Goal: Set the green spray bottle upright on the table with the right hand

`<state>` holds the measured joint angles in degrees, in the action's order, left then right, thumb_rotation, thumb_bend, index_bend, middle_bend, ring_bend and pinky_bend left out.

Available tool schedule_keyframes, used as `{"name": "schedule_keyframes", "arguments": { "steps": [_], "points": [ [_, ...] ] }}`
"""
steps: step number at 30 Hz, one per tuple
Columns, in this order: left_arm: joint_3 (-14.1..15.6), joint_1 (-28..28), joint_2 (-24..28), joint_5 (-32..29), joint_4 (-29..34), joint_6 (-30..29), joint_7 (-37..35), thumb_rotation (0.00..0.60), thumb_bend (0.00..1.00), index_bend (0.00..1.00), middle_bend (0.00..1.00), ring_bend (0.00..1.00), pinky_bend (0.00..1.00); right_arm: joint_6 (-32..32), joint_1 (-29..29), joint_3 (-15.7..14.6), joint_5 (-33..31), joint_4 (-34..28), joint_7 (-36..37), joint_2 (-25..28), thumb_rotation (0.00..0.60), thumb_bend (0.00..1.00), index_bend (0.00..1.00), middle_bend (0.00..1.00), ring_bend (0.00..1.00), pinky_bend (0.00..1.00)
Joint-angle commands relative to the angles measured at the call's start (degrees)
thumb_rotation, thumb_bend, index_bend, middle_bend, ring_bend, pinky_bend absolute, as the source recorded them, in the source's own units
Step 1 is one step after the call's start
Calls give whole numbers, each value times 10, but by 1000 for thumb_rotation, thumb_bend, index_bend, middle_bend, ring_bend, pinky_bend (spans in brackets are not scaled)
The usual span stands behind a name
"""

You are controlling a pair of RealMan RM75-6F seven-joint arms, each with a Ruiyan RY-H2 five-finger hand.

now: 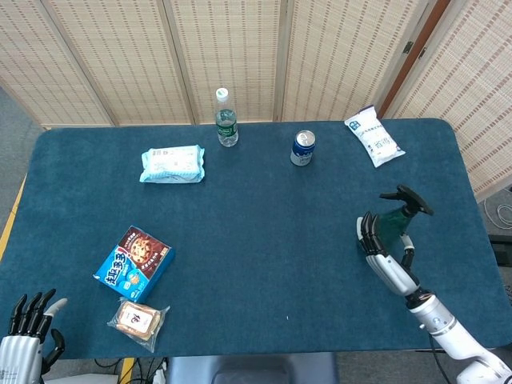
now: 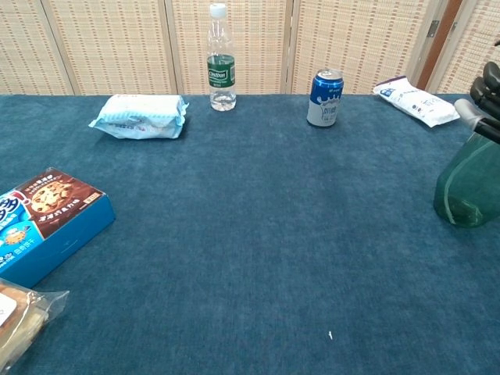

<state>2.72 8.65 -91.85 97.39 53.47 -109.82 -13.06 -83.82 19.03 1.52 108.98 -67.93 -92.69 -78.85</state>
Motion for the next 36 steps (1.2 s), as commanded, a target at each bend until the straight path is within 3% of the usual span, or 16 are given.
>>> {"name": "schedule_keyframes", "arguments": {
  "steps": [1,11,17,27,34,36],
  "points": [
    [-1,-4,4,3,9,1,6,600,738,216,143,106,0,-2,-8,-3,7,-17,-12,10,600,183,181,227,170,211],
    [-8,-22,16,-4,49,30,17,600,737,216,143,106,0,-37,-39,-17,47,-48,-14,19,600,180,181,226,170,211],
    [-14,-31,30,-16,74,53,25,600,738,216,143,106,0,-97,-79,-30,75,-59,10,27,600,179,181,226,170,211],
    [-28,-58,60,-36,138,107,64,600,737,216,143,106,0,-244,-160,-72,124,-29,179,26,600,179,180,227,170,211],
    [-33,-75,89,-41,200,135,111,600,738,216,143,106,0,-386,-235,-79,110,35,340,8,600,179,181,226,170,211],
    [-33,-78,94,-41,213,141,120,600,738,216,143,106,0,-427,-258,-76,84,61,415,-1,600,179,181,226,170,211]
  ]
}}
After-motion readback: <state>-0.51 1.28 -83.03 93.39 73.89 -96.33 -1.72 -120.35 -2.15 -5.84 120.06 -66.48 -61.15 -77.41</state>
